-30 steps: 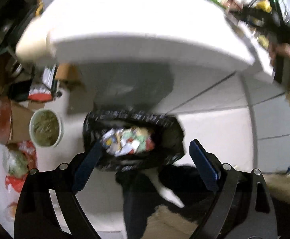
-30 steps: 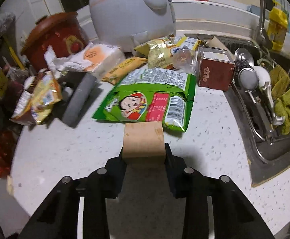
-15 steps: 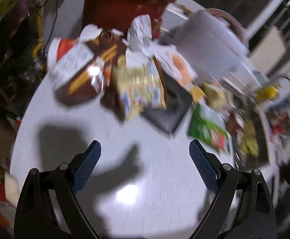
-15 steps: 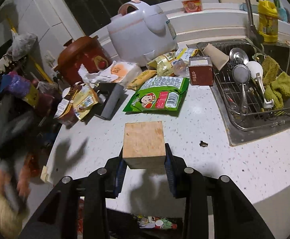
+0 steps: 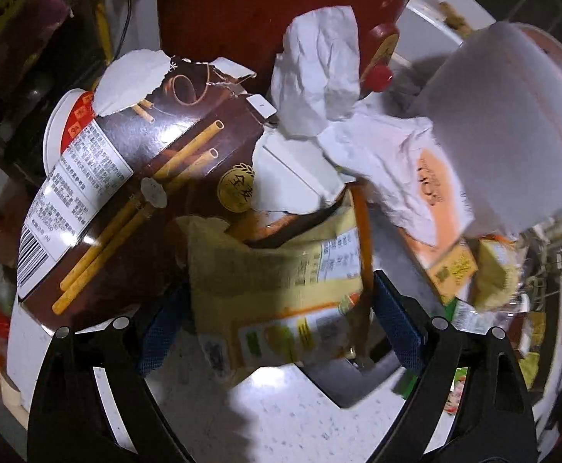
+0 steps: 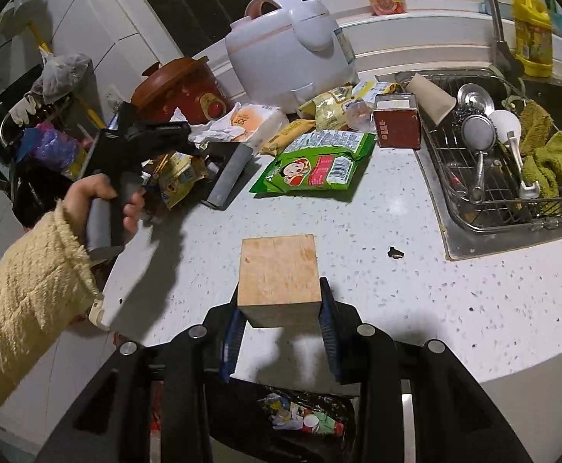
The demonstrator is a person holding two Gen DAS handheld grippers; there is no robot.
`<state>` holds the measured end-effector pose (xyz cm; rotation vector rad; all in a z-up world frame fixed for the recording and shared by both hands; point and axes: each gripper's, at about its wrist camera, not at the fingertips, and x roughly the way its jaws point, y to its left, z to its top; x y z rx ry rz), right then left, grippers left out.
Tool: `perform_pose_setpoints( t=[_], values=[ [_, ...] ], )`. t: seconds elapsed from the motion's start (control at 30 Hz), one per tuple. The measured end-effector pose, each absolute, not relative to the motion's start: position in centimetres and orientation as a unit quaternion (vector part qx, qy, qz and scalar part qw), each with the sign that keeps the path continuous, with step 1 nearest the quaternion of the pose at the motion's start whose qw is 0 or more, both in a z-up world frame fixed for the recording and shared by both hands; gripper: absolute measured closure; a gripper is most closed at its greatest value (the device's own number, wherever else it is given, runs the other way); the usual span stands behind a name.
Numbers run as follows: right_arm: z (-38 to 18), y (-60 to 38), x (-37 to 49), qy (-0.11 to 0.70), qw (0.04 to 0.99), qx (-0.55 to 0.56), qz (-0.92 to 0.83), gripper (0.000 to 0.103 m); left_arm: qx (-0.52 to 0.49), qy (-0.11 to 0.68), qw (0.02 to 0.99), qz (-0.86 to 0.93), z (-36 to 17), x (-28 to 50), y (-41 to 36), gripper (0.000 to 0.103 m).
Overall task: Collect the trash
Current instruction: 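Grasp the yellow chip bag with the left tool while the right holds the block, then carry both items to the black trash bag and open both tools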
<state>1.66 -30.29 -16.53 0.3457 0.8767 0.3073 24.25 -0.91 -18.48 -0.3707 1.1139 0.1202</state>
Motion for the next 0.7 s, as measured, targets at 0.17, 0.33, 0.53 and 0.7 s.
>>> perform_pose_setpoints(
  t=[0.17,0.33,0.53,0.7],
  values=[
    [-16.3,-30.4,2.1,0.416,0.88,0.168,0.154,0.068,-0.187,0.506,0.841,0.04,-18.2,23.1,-0.2,0.034],
    [-15.6,-30.1,2.5,0.407,0.883,0.169,0.162,0.068,-0.207,0.476,0.855,-0.019,-16.0,20.2,0.7,0.038],
    [-14.2,-28.5,2.7,0.398,0.882,0.164,0.189,0.068,-0.229,0.443,0.862,-0.093,-12.4,14.7,2.1,0.039],
    [-12.4,-25.4,1.6,0.391,0.877,0.138,0.242,0.068,-0.191,0.442,0.865,-0.141,-11.2,6.9,4.1,0.039]
  ],
)
